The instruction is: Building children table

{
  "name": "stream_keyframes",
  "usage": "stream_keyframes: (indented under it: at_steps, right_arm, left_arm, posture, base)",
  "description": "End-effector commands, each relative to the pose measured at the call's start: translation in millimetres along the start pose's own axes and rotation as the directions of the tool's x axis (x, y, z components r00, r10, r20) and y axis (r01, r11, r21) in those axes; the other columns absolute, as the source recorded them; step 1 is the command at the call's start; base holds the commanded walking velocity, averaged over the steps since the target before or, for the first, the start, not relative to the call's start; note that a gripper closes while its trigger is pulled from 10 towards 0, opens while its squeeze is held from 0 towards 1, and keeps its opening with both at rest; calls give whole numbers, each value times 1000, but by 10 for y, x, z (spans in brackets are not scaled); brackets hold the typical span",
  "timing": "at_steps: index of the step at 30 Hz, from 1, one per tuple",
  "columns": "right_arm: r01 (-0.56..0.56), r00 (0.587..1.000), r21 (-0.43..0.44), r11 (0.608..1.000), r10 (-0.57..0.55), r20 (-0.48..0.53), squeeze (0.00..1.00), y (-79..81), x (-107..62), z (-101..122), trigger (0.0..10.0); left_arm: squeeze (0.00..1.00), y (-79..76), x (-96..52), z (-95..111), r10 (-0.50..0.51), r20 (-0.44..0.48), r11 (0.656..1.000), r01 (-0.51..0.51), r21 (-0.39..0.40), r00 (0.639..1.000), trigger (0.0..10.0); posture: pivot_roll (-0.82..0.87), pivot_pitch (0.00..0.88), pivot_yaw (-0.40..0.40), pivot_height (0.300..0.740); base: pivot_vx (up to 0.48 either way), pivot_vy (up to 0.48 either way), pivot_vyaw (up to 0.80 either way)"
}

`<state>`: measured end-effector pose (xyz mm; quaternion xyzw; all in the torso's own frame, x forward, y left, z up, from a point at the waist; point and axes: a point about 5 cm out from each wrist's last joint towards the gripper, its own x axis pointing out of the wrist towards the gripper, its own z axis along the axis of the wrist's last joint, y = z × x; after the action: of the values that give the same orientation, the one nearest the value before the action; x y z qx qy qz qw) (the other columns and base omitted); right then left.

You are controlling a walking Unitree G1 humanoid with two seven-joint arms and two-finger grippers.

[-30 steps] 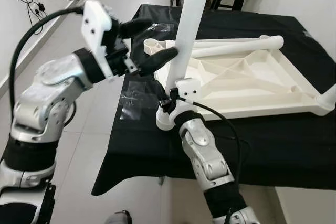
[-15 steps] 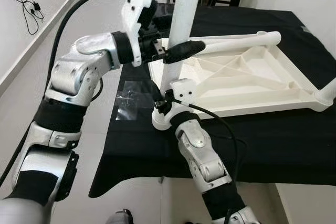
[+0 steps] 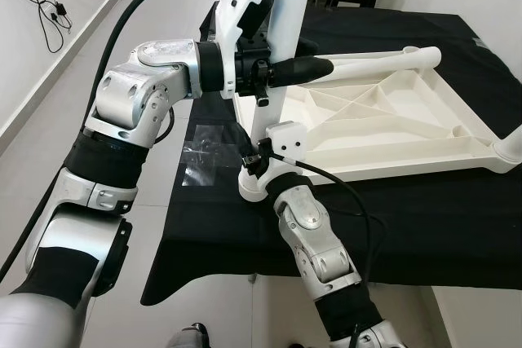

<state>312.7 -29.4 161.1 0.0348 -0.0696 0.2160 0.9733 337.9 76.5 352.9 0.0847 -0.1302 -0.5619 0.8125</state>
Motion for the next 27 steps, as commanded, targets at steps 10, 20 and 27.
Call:
stream_keyframes:
  at_steps: [10,20,27]
  right_arm:
    - [-418,908,-62,906,420,7,553,53,218,289,10000]
    - [-628,776,-171,759,627,-67,0,-352,490,767,10000]
    - [-709,705,-99,698,702,-95,0,-369,545,753,0]
  left_arm:
    - [0,-33,-42,22,48,21,999,-47,-17,999,0]
    - [0,-131,6,-45,22,33,999,-20,-41,999,0]
    - [0,-152,16,-76,20,23,999,-19,-40,1000,0]
  posture:
    - [150,180,-35,740]
    - [140,177,-44,740]
    - [142,176,-42,740]
  base:
    - [0,0,0]
    - [0,0,0]
    - [0,0,0]
